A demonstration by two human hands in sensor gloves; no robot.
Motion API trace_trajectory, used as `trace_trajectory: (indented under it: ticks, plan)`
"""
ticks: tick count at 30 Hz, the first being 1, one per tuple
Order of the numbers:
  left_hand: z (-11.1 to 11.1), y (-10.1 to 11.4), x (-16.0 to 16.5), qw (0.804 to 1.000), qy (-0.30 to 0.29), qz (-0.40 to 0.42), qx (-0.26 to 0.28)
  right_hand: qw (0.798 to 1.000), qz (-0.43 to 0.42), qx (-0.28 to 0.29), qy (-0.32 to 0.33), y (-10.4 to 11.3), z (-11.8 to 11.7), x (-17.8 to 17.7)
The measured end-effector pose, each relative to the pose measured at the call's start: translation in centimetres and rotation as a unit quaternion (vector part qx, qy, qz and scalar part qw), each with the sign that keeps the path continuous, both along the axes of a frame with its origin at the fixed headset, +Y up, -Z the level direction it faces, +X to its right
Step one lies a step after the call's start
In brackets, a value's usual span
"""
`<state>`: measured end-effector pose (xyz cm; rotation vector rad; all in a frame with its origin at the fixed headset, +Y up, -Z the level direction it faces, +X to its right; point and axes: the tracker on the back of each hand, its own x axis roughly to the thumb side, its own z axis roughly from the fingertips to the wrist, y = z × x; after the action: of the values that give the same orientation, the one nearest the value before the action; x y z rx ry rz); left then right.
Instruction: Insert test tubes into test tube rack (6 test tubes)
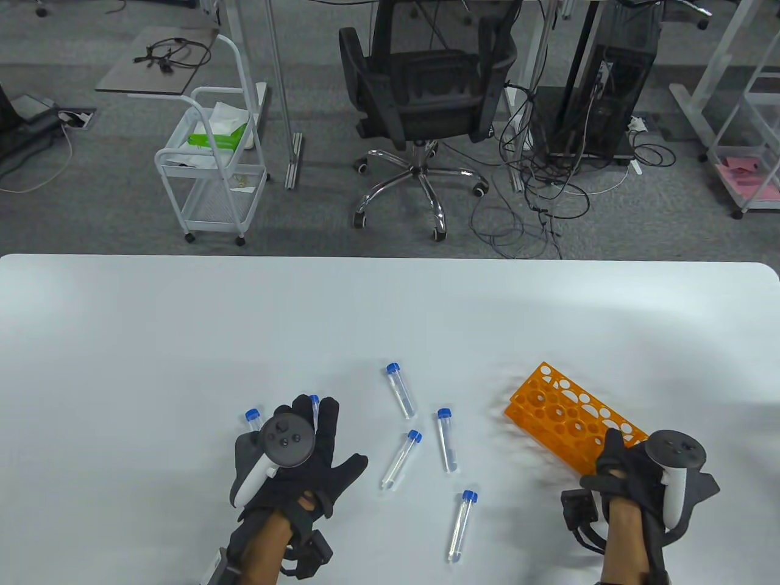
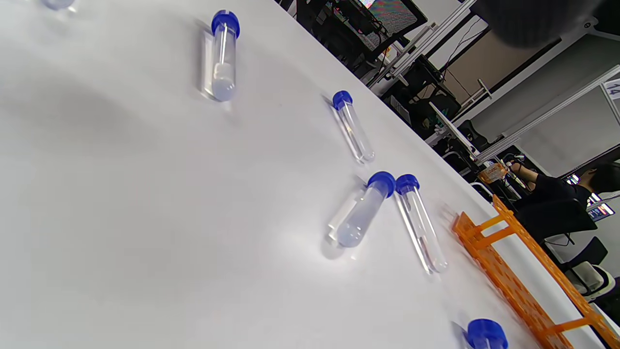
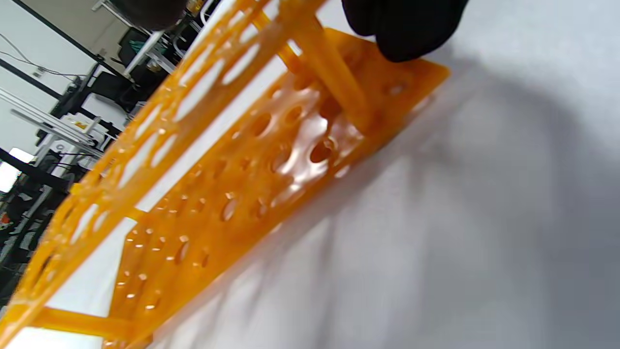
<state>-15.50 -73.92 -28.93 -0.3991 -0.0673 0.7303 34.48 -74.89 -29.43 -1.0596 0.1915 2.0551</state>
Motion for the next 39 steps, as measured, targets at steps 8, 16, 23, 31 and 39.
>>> trace_trajectory:
  ticks: [8,16,23,31,39]
  plan:
    - [0.0,0.2,-0.4,1.0,0.004,0.017,0.001,1.0,0.022,-0.012,-0.016,-0.2,0.1,0.5]
    - [0.3,0.9,0.0,1.0,-0.004,0.015,0.018,0.998,0.059,-0.025,-0.025,-0.2,0.1,1.1]
    - [0.4,0.9,0.2,1.0,-0.005,0.008,0.02,0.994,0.096,-0.027,-0.037,0.2,-0.1,1.2]
    - [0.4,0.8,0.3,1.0,-0.003,0.004,0.018,0.995,0.089,-0.006,-0.05,0.8,0.0,1.3]
    - [0.3,0.9,0.3,1.0,0.0,0.001,0.017,0.995,0.09,0.045,-0.002,3.2,-0.1,-0.3]
